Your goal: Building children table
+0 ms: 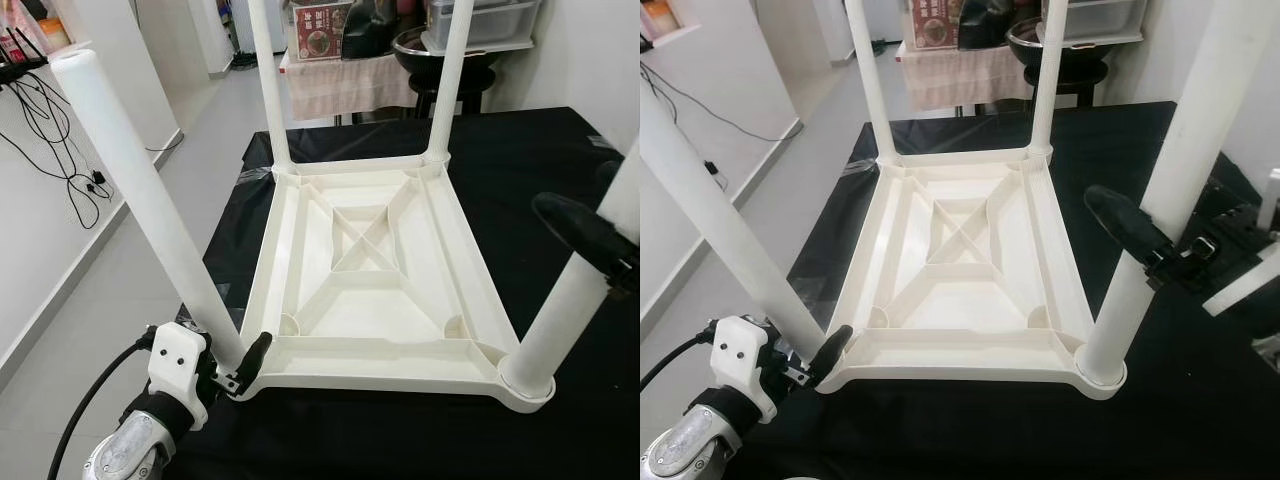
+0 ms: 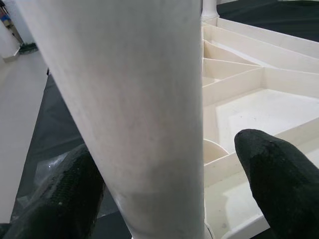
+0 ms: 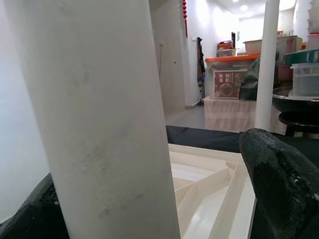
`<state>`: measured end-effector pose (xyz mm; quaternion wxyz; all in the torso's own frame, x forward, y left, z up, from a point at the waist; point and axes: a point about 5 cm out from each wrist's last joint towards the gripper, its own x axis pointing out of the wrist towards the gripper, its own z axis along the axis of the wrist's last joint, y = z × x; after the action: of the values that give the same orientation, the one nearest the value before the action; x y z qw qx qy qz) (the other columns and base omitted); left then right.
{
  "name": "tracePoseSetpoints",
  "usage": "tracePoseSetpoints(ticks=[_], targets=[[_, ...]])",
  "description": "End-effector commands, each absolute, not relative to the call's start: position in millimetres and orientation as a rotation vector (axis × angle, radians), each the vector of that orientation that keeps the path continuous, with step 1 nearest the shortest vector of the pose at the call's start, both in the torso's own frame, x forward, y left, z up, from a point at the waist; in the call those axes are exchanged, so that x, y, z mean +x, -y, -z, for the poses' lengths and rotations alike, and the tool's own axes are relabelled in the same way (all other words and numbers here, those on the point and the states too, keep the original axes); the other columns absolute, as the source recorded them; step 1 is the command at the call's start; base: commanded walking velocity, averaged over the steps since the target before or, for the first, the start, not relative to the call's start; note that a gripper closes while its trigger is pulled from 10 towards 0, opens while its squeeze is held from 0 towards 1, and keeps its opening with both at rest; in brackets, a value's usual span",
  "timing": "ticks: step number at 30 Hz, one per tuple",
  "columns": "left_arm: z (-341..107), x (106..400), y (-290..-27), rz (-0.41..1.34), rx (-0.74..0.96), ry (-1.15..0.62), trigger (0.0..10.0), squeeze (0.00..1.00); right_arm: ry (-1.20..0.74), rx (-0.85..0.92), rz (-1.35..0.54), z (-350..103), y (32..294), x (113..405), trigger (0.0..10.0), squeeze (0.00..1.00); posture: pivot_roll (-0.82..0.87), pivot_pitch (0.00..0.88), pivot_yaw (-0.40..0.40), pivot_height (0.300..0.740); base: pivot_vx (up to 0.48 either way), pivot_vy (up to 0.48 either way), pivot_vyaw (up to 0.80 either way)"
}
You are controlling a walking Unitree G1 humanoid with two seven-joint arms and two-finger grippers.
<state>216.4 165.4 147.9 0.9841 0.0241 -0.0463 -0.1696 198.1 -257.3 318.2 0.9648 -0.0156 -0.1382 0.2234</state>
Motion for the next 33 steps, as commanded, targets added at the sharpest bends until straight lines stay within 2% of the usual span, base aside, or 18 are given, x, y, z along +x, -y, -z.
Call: tracePoseSetpoints(ticks=[1,8,17,18,33], targets=[[-146.0,215.8,-169.0,0.328,0.065,0.087,10.0,0.0,0.275,-0.035,-0.469,-320.5,254.4,196.9,10.0,0.0,-0.19,0.088,0.058,0.74,0.0,0.0,0.0],[-144.2,222.7,-161.9,0.356,0.069,0.095,10.0,0.0,0.27,-0.127,-0.475,-345.4,254.9,188.6,10.0,0.0,-0.21,0.094,0.047,0.74,0.0,0.0,0.0],[-145.2,228.9,-161.5,0.383,0.089,0.1,10.0,0.0,0.262,-0.136,-0.53,-352.5,246.9,188.1,10.0,0.0,-0.22,0.113,0.045,0.74,0.0,0.0,0.0],[-146.0,233.1,-167.0,0.374,0.071,0.107,0.0,0.0,0.26,-0.122,-0.556,-357.8,245.0,189.4,0.0,0.0,-0.22,0.117,0.03,0.74,0.0,0.0,0.0],[-141.2,235.5,-177.1,0.339,0.062,0.084,0.0,0.0,0.223,-0.077,-0.54,-354.5,246.3,196.1,0.0,0.0,-0.21,0.149,0.04,0.74,0.0,0.0,0.0]])
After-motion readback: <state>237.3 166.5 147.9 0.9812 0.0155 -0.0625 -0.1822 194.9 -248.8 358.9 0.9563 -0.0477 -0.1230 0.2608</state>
